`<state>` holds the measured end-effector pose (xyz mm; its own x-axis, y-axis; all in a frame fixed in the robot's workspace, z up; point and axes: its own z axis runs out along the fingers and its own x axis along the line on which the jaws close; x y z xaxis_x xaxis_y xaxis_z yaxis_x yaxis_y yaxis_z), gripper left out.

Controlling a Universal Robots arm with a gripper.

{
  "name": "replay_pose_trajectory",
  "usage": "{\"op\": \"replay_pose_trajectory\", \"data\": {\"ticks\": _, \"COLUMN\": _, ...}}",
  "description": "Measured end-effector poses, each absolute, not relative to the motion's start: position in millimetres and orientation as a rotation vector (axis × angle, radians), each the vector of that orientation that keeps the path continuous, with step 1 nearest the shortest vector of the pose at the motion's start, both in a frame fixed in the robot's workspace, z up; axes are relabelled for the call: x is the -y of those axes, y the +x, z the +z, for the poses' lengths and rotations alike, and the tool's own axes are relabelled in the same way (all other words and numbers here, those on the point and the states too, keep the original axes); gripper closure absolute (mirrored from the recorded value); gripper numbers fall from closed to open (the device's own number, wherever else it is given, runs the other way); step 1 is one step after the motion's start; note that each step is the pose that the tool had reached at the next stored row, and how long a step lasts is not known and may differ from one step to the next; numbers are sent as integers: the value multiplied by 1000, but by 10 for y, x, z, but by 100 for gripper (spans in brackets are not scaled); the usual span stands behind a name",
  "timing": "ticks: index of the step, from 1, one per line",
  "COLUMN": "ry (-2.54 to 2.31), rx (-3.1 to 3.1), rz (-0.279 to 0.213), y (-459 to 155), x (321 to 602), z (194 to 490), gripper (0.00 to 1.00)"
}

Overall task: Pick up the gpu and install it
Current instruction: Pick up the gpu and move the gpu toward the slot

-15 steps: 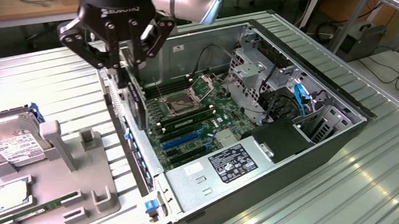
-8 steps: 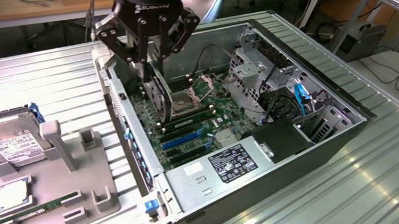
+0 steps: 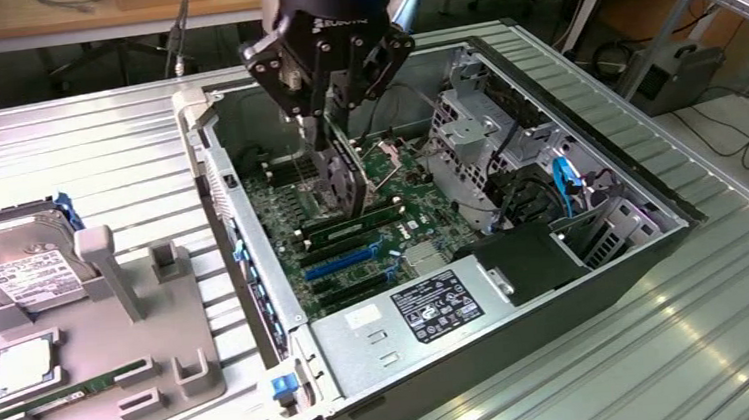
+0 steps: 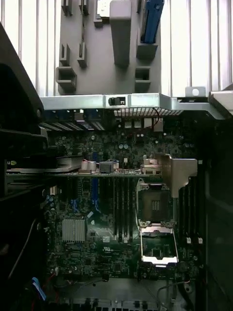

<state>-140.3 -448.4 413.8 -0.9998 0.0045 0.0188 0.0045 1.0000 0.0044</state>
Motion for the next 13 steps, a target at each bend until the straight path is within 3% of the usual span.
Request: {"op": "replay_pose_trajectory", "data": {"ticks": 13, "ry": -6, "rx": 3123, "rz": 9, "y": -787, "x": 4365, "z": 3891, "gripper": 74}}
